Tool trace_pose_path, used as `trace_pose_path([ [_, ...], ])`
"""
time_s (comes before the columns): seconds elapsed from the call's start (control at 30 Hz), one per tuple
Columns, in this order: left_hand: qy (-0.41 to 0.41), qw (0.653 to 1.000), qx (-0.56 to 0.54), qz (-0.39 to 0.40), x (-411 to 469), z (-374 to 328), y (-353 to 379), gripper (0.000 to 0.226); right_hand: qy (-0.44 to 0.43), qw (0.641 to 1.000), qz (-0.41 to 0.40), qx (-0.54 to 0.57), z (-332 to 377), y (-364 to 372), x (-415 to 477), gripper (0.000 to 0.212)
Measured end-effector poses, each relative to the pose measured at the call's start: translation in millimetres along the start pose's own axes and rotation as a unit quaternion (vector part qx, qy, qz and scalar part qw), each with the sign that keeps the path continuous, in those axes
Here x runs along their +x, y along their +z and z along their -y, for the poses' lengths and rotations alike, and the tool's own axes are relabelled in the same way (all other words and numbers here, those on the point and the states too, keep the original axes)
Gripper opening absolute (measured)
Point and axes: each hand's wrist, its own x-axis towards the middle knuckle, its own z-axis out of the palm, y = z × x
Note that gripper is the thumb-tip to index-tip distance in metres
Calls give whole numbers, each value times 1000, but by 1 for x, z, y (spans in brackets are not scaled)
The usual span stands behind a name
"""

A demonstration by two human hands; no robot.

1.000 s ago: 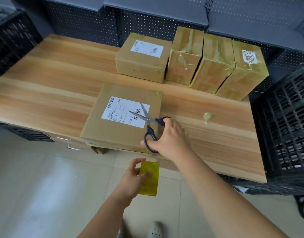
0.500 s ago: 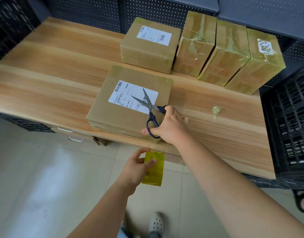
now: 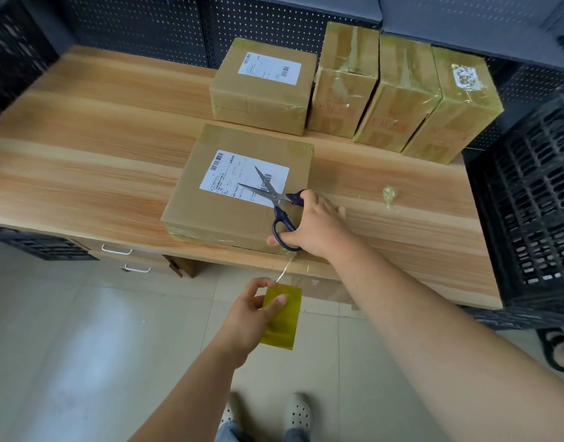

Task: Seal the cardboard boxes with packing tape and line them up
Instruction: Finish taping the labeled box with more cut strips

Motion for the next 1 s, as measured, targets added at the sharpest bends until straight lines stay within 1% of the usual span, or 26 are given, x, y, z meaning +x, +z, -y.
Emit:
trace_pose_path([
  [0.07, 14, 1000, -4, 8, -2, -3, -1, 19, 16, 993, 9, 115, -10, -19, -13, 98],
  [0.1, 17, 1000, -5, 10, -3, -5, -1, 18, 28, 985, 15, 172, -20, -31, -23, 87],
  [0.13, 18, 1000, -2, 10, -3, -5, -2, 17, 31, 978, 24, 207, -31, -44, -36, 75],
  [0.2, 18, 1000, 16, 5, -5, -6, -1, 10, 37, 975, 60, 211, -68, -61, -64, 54],
  [0.23, 19, 999, 27, -2, -5, -6, 1, 8, 48, 973, 78, 210, -86, -67, -80, 48],
  [0.27, 20, 999, 37, -9, -6, -6, 2, 7, 63, 970, 95, 214, -106, -67, -94, 46],
  [0.33, 22, 998, 54, -24, -6, -6, 6, 13, 112, 960, 134, 217, -138, -59, -114, 54],
  [0.37, 21, 997, 61, -31, -6, -6, 8, 15, 133, 957, 158, 202, -149, -51, -119, 65],
  [0.43, 18, 997, 66, -39, -5, -5, 11, 14, 145, 948, 210, 190, -167, -29, -121, 88],
  [0.47, 15, 997, 61, -41, -4, -4, 12, 11, 145, 940, 234, 199, -170, -19, -119, 90],
  [0.57, 2, 998, 47, -44, -2, -3, 14, 4, 142, 925, 286, 207, -166, -2, -111, 78],
  [0.63, 0, 998, 42, -45, -1, -2, 14, 4, 131, 921, 303, 207, -163, 4, -105, 77],
  [0.9, -11, 997, 42, -61, -3, 4, 10, 5, 86, 923, 321, 194, -139, 9, -87, 77],
  [1.0, -14, 997, 45, -59, -5, 3, 10, 4, 83, 922, 330, 183, -128, 8, -82, 70],
])
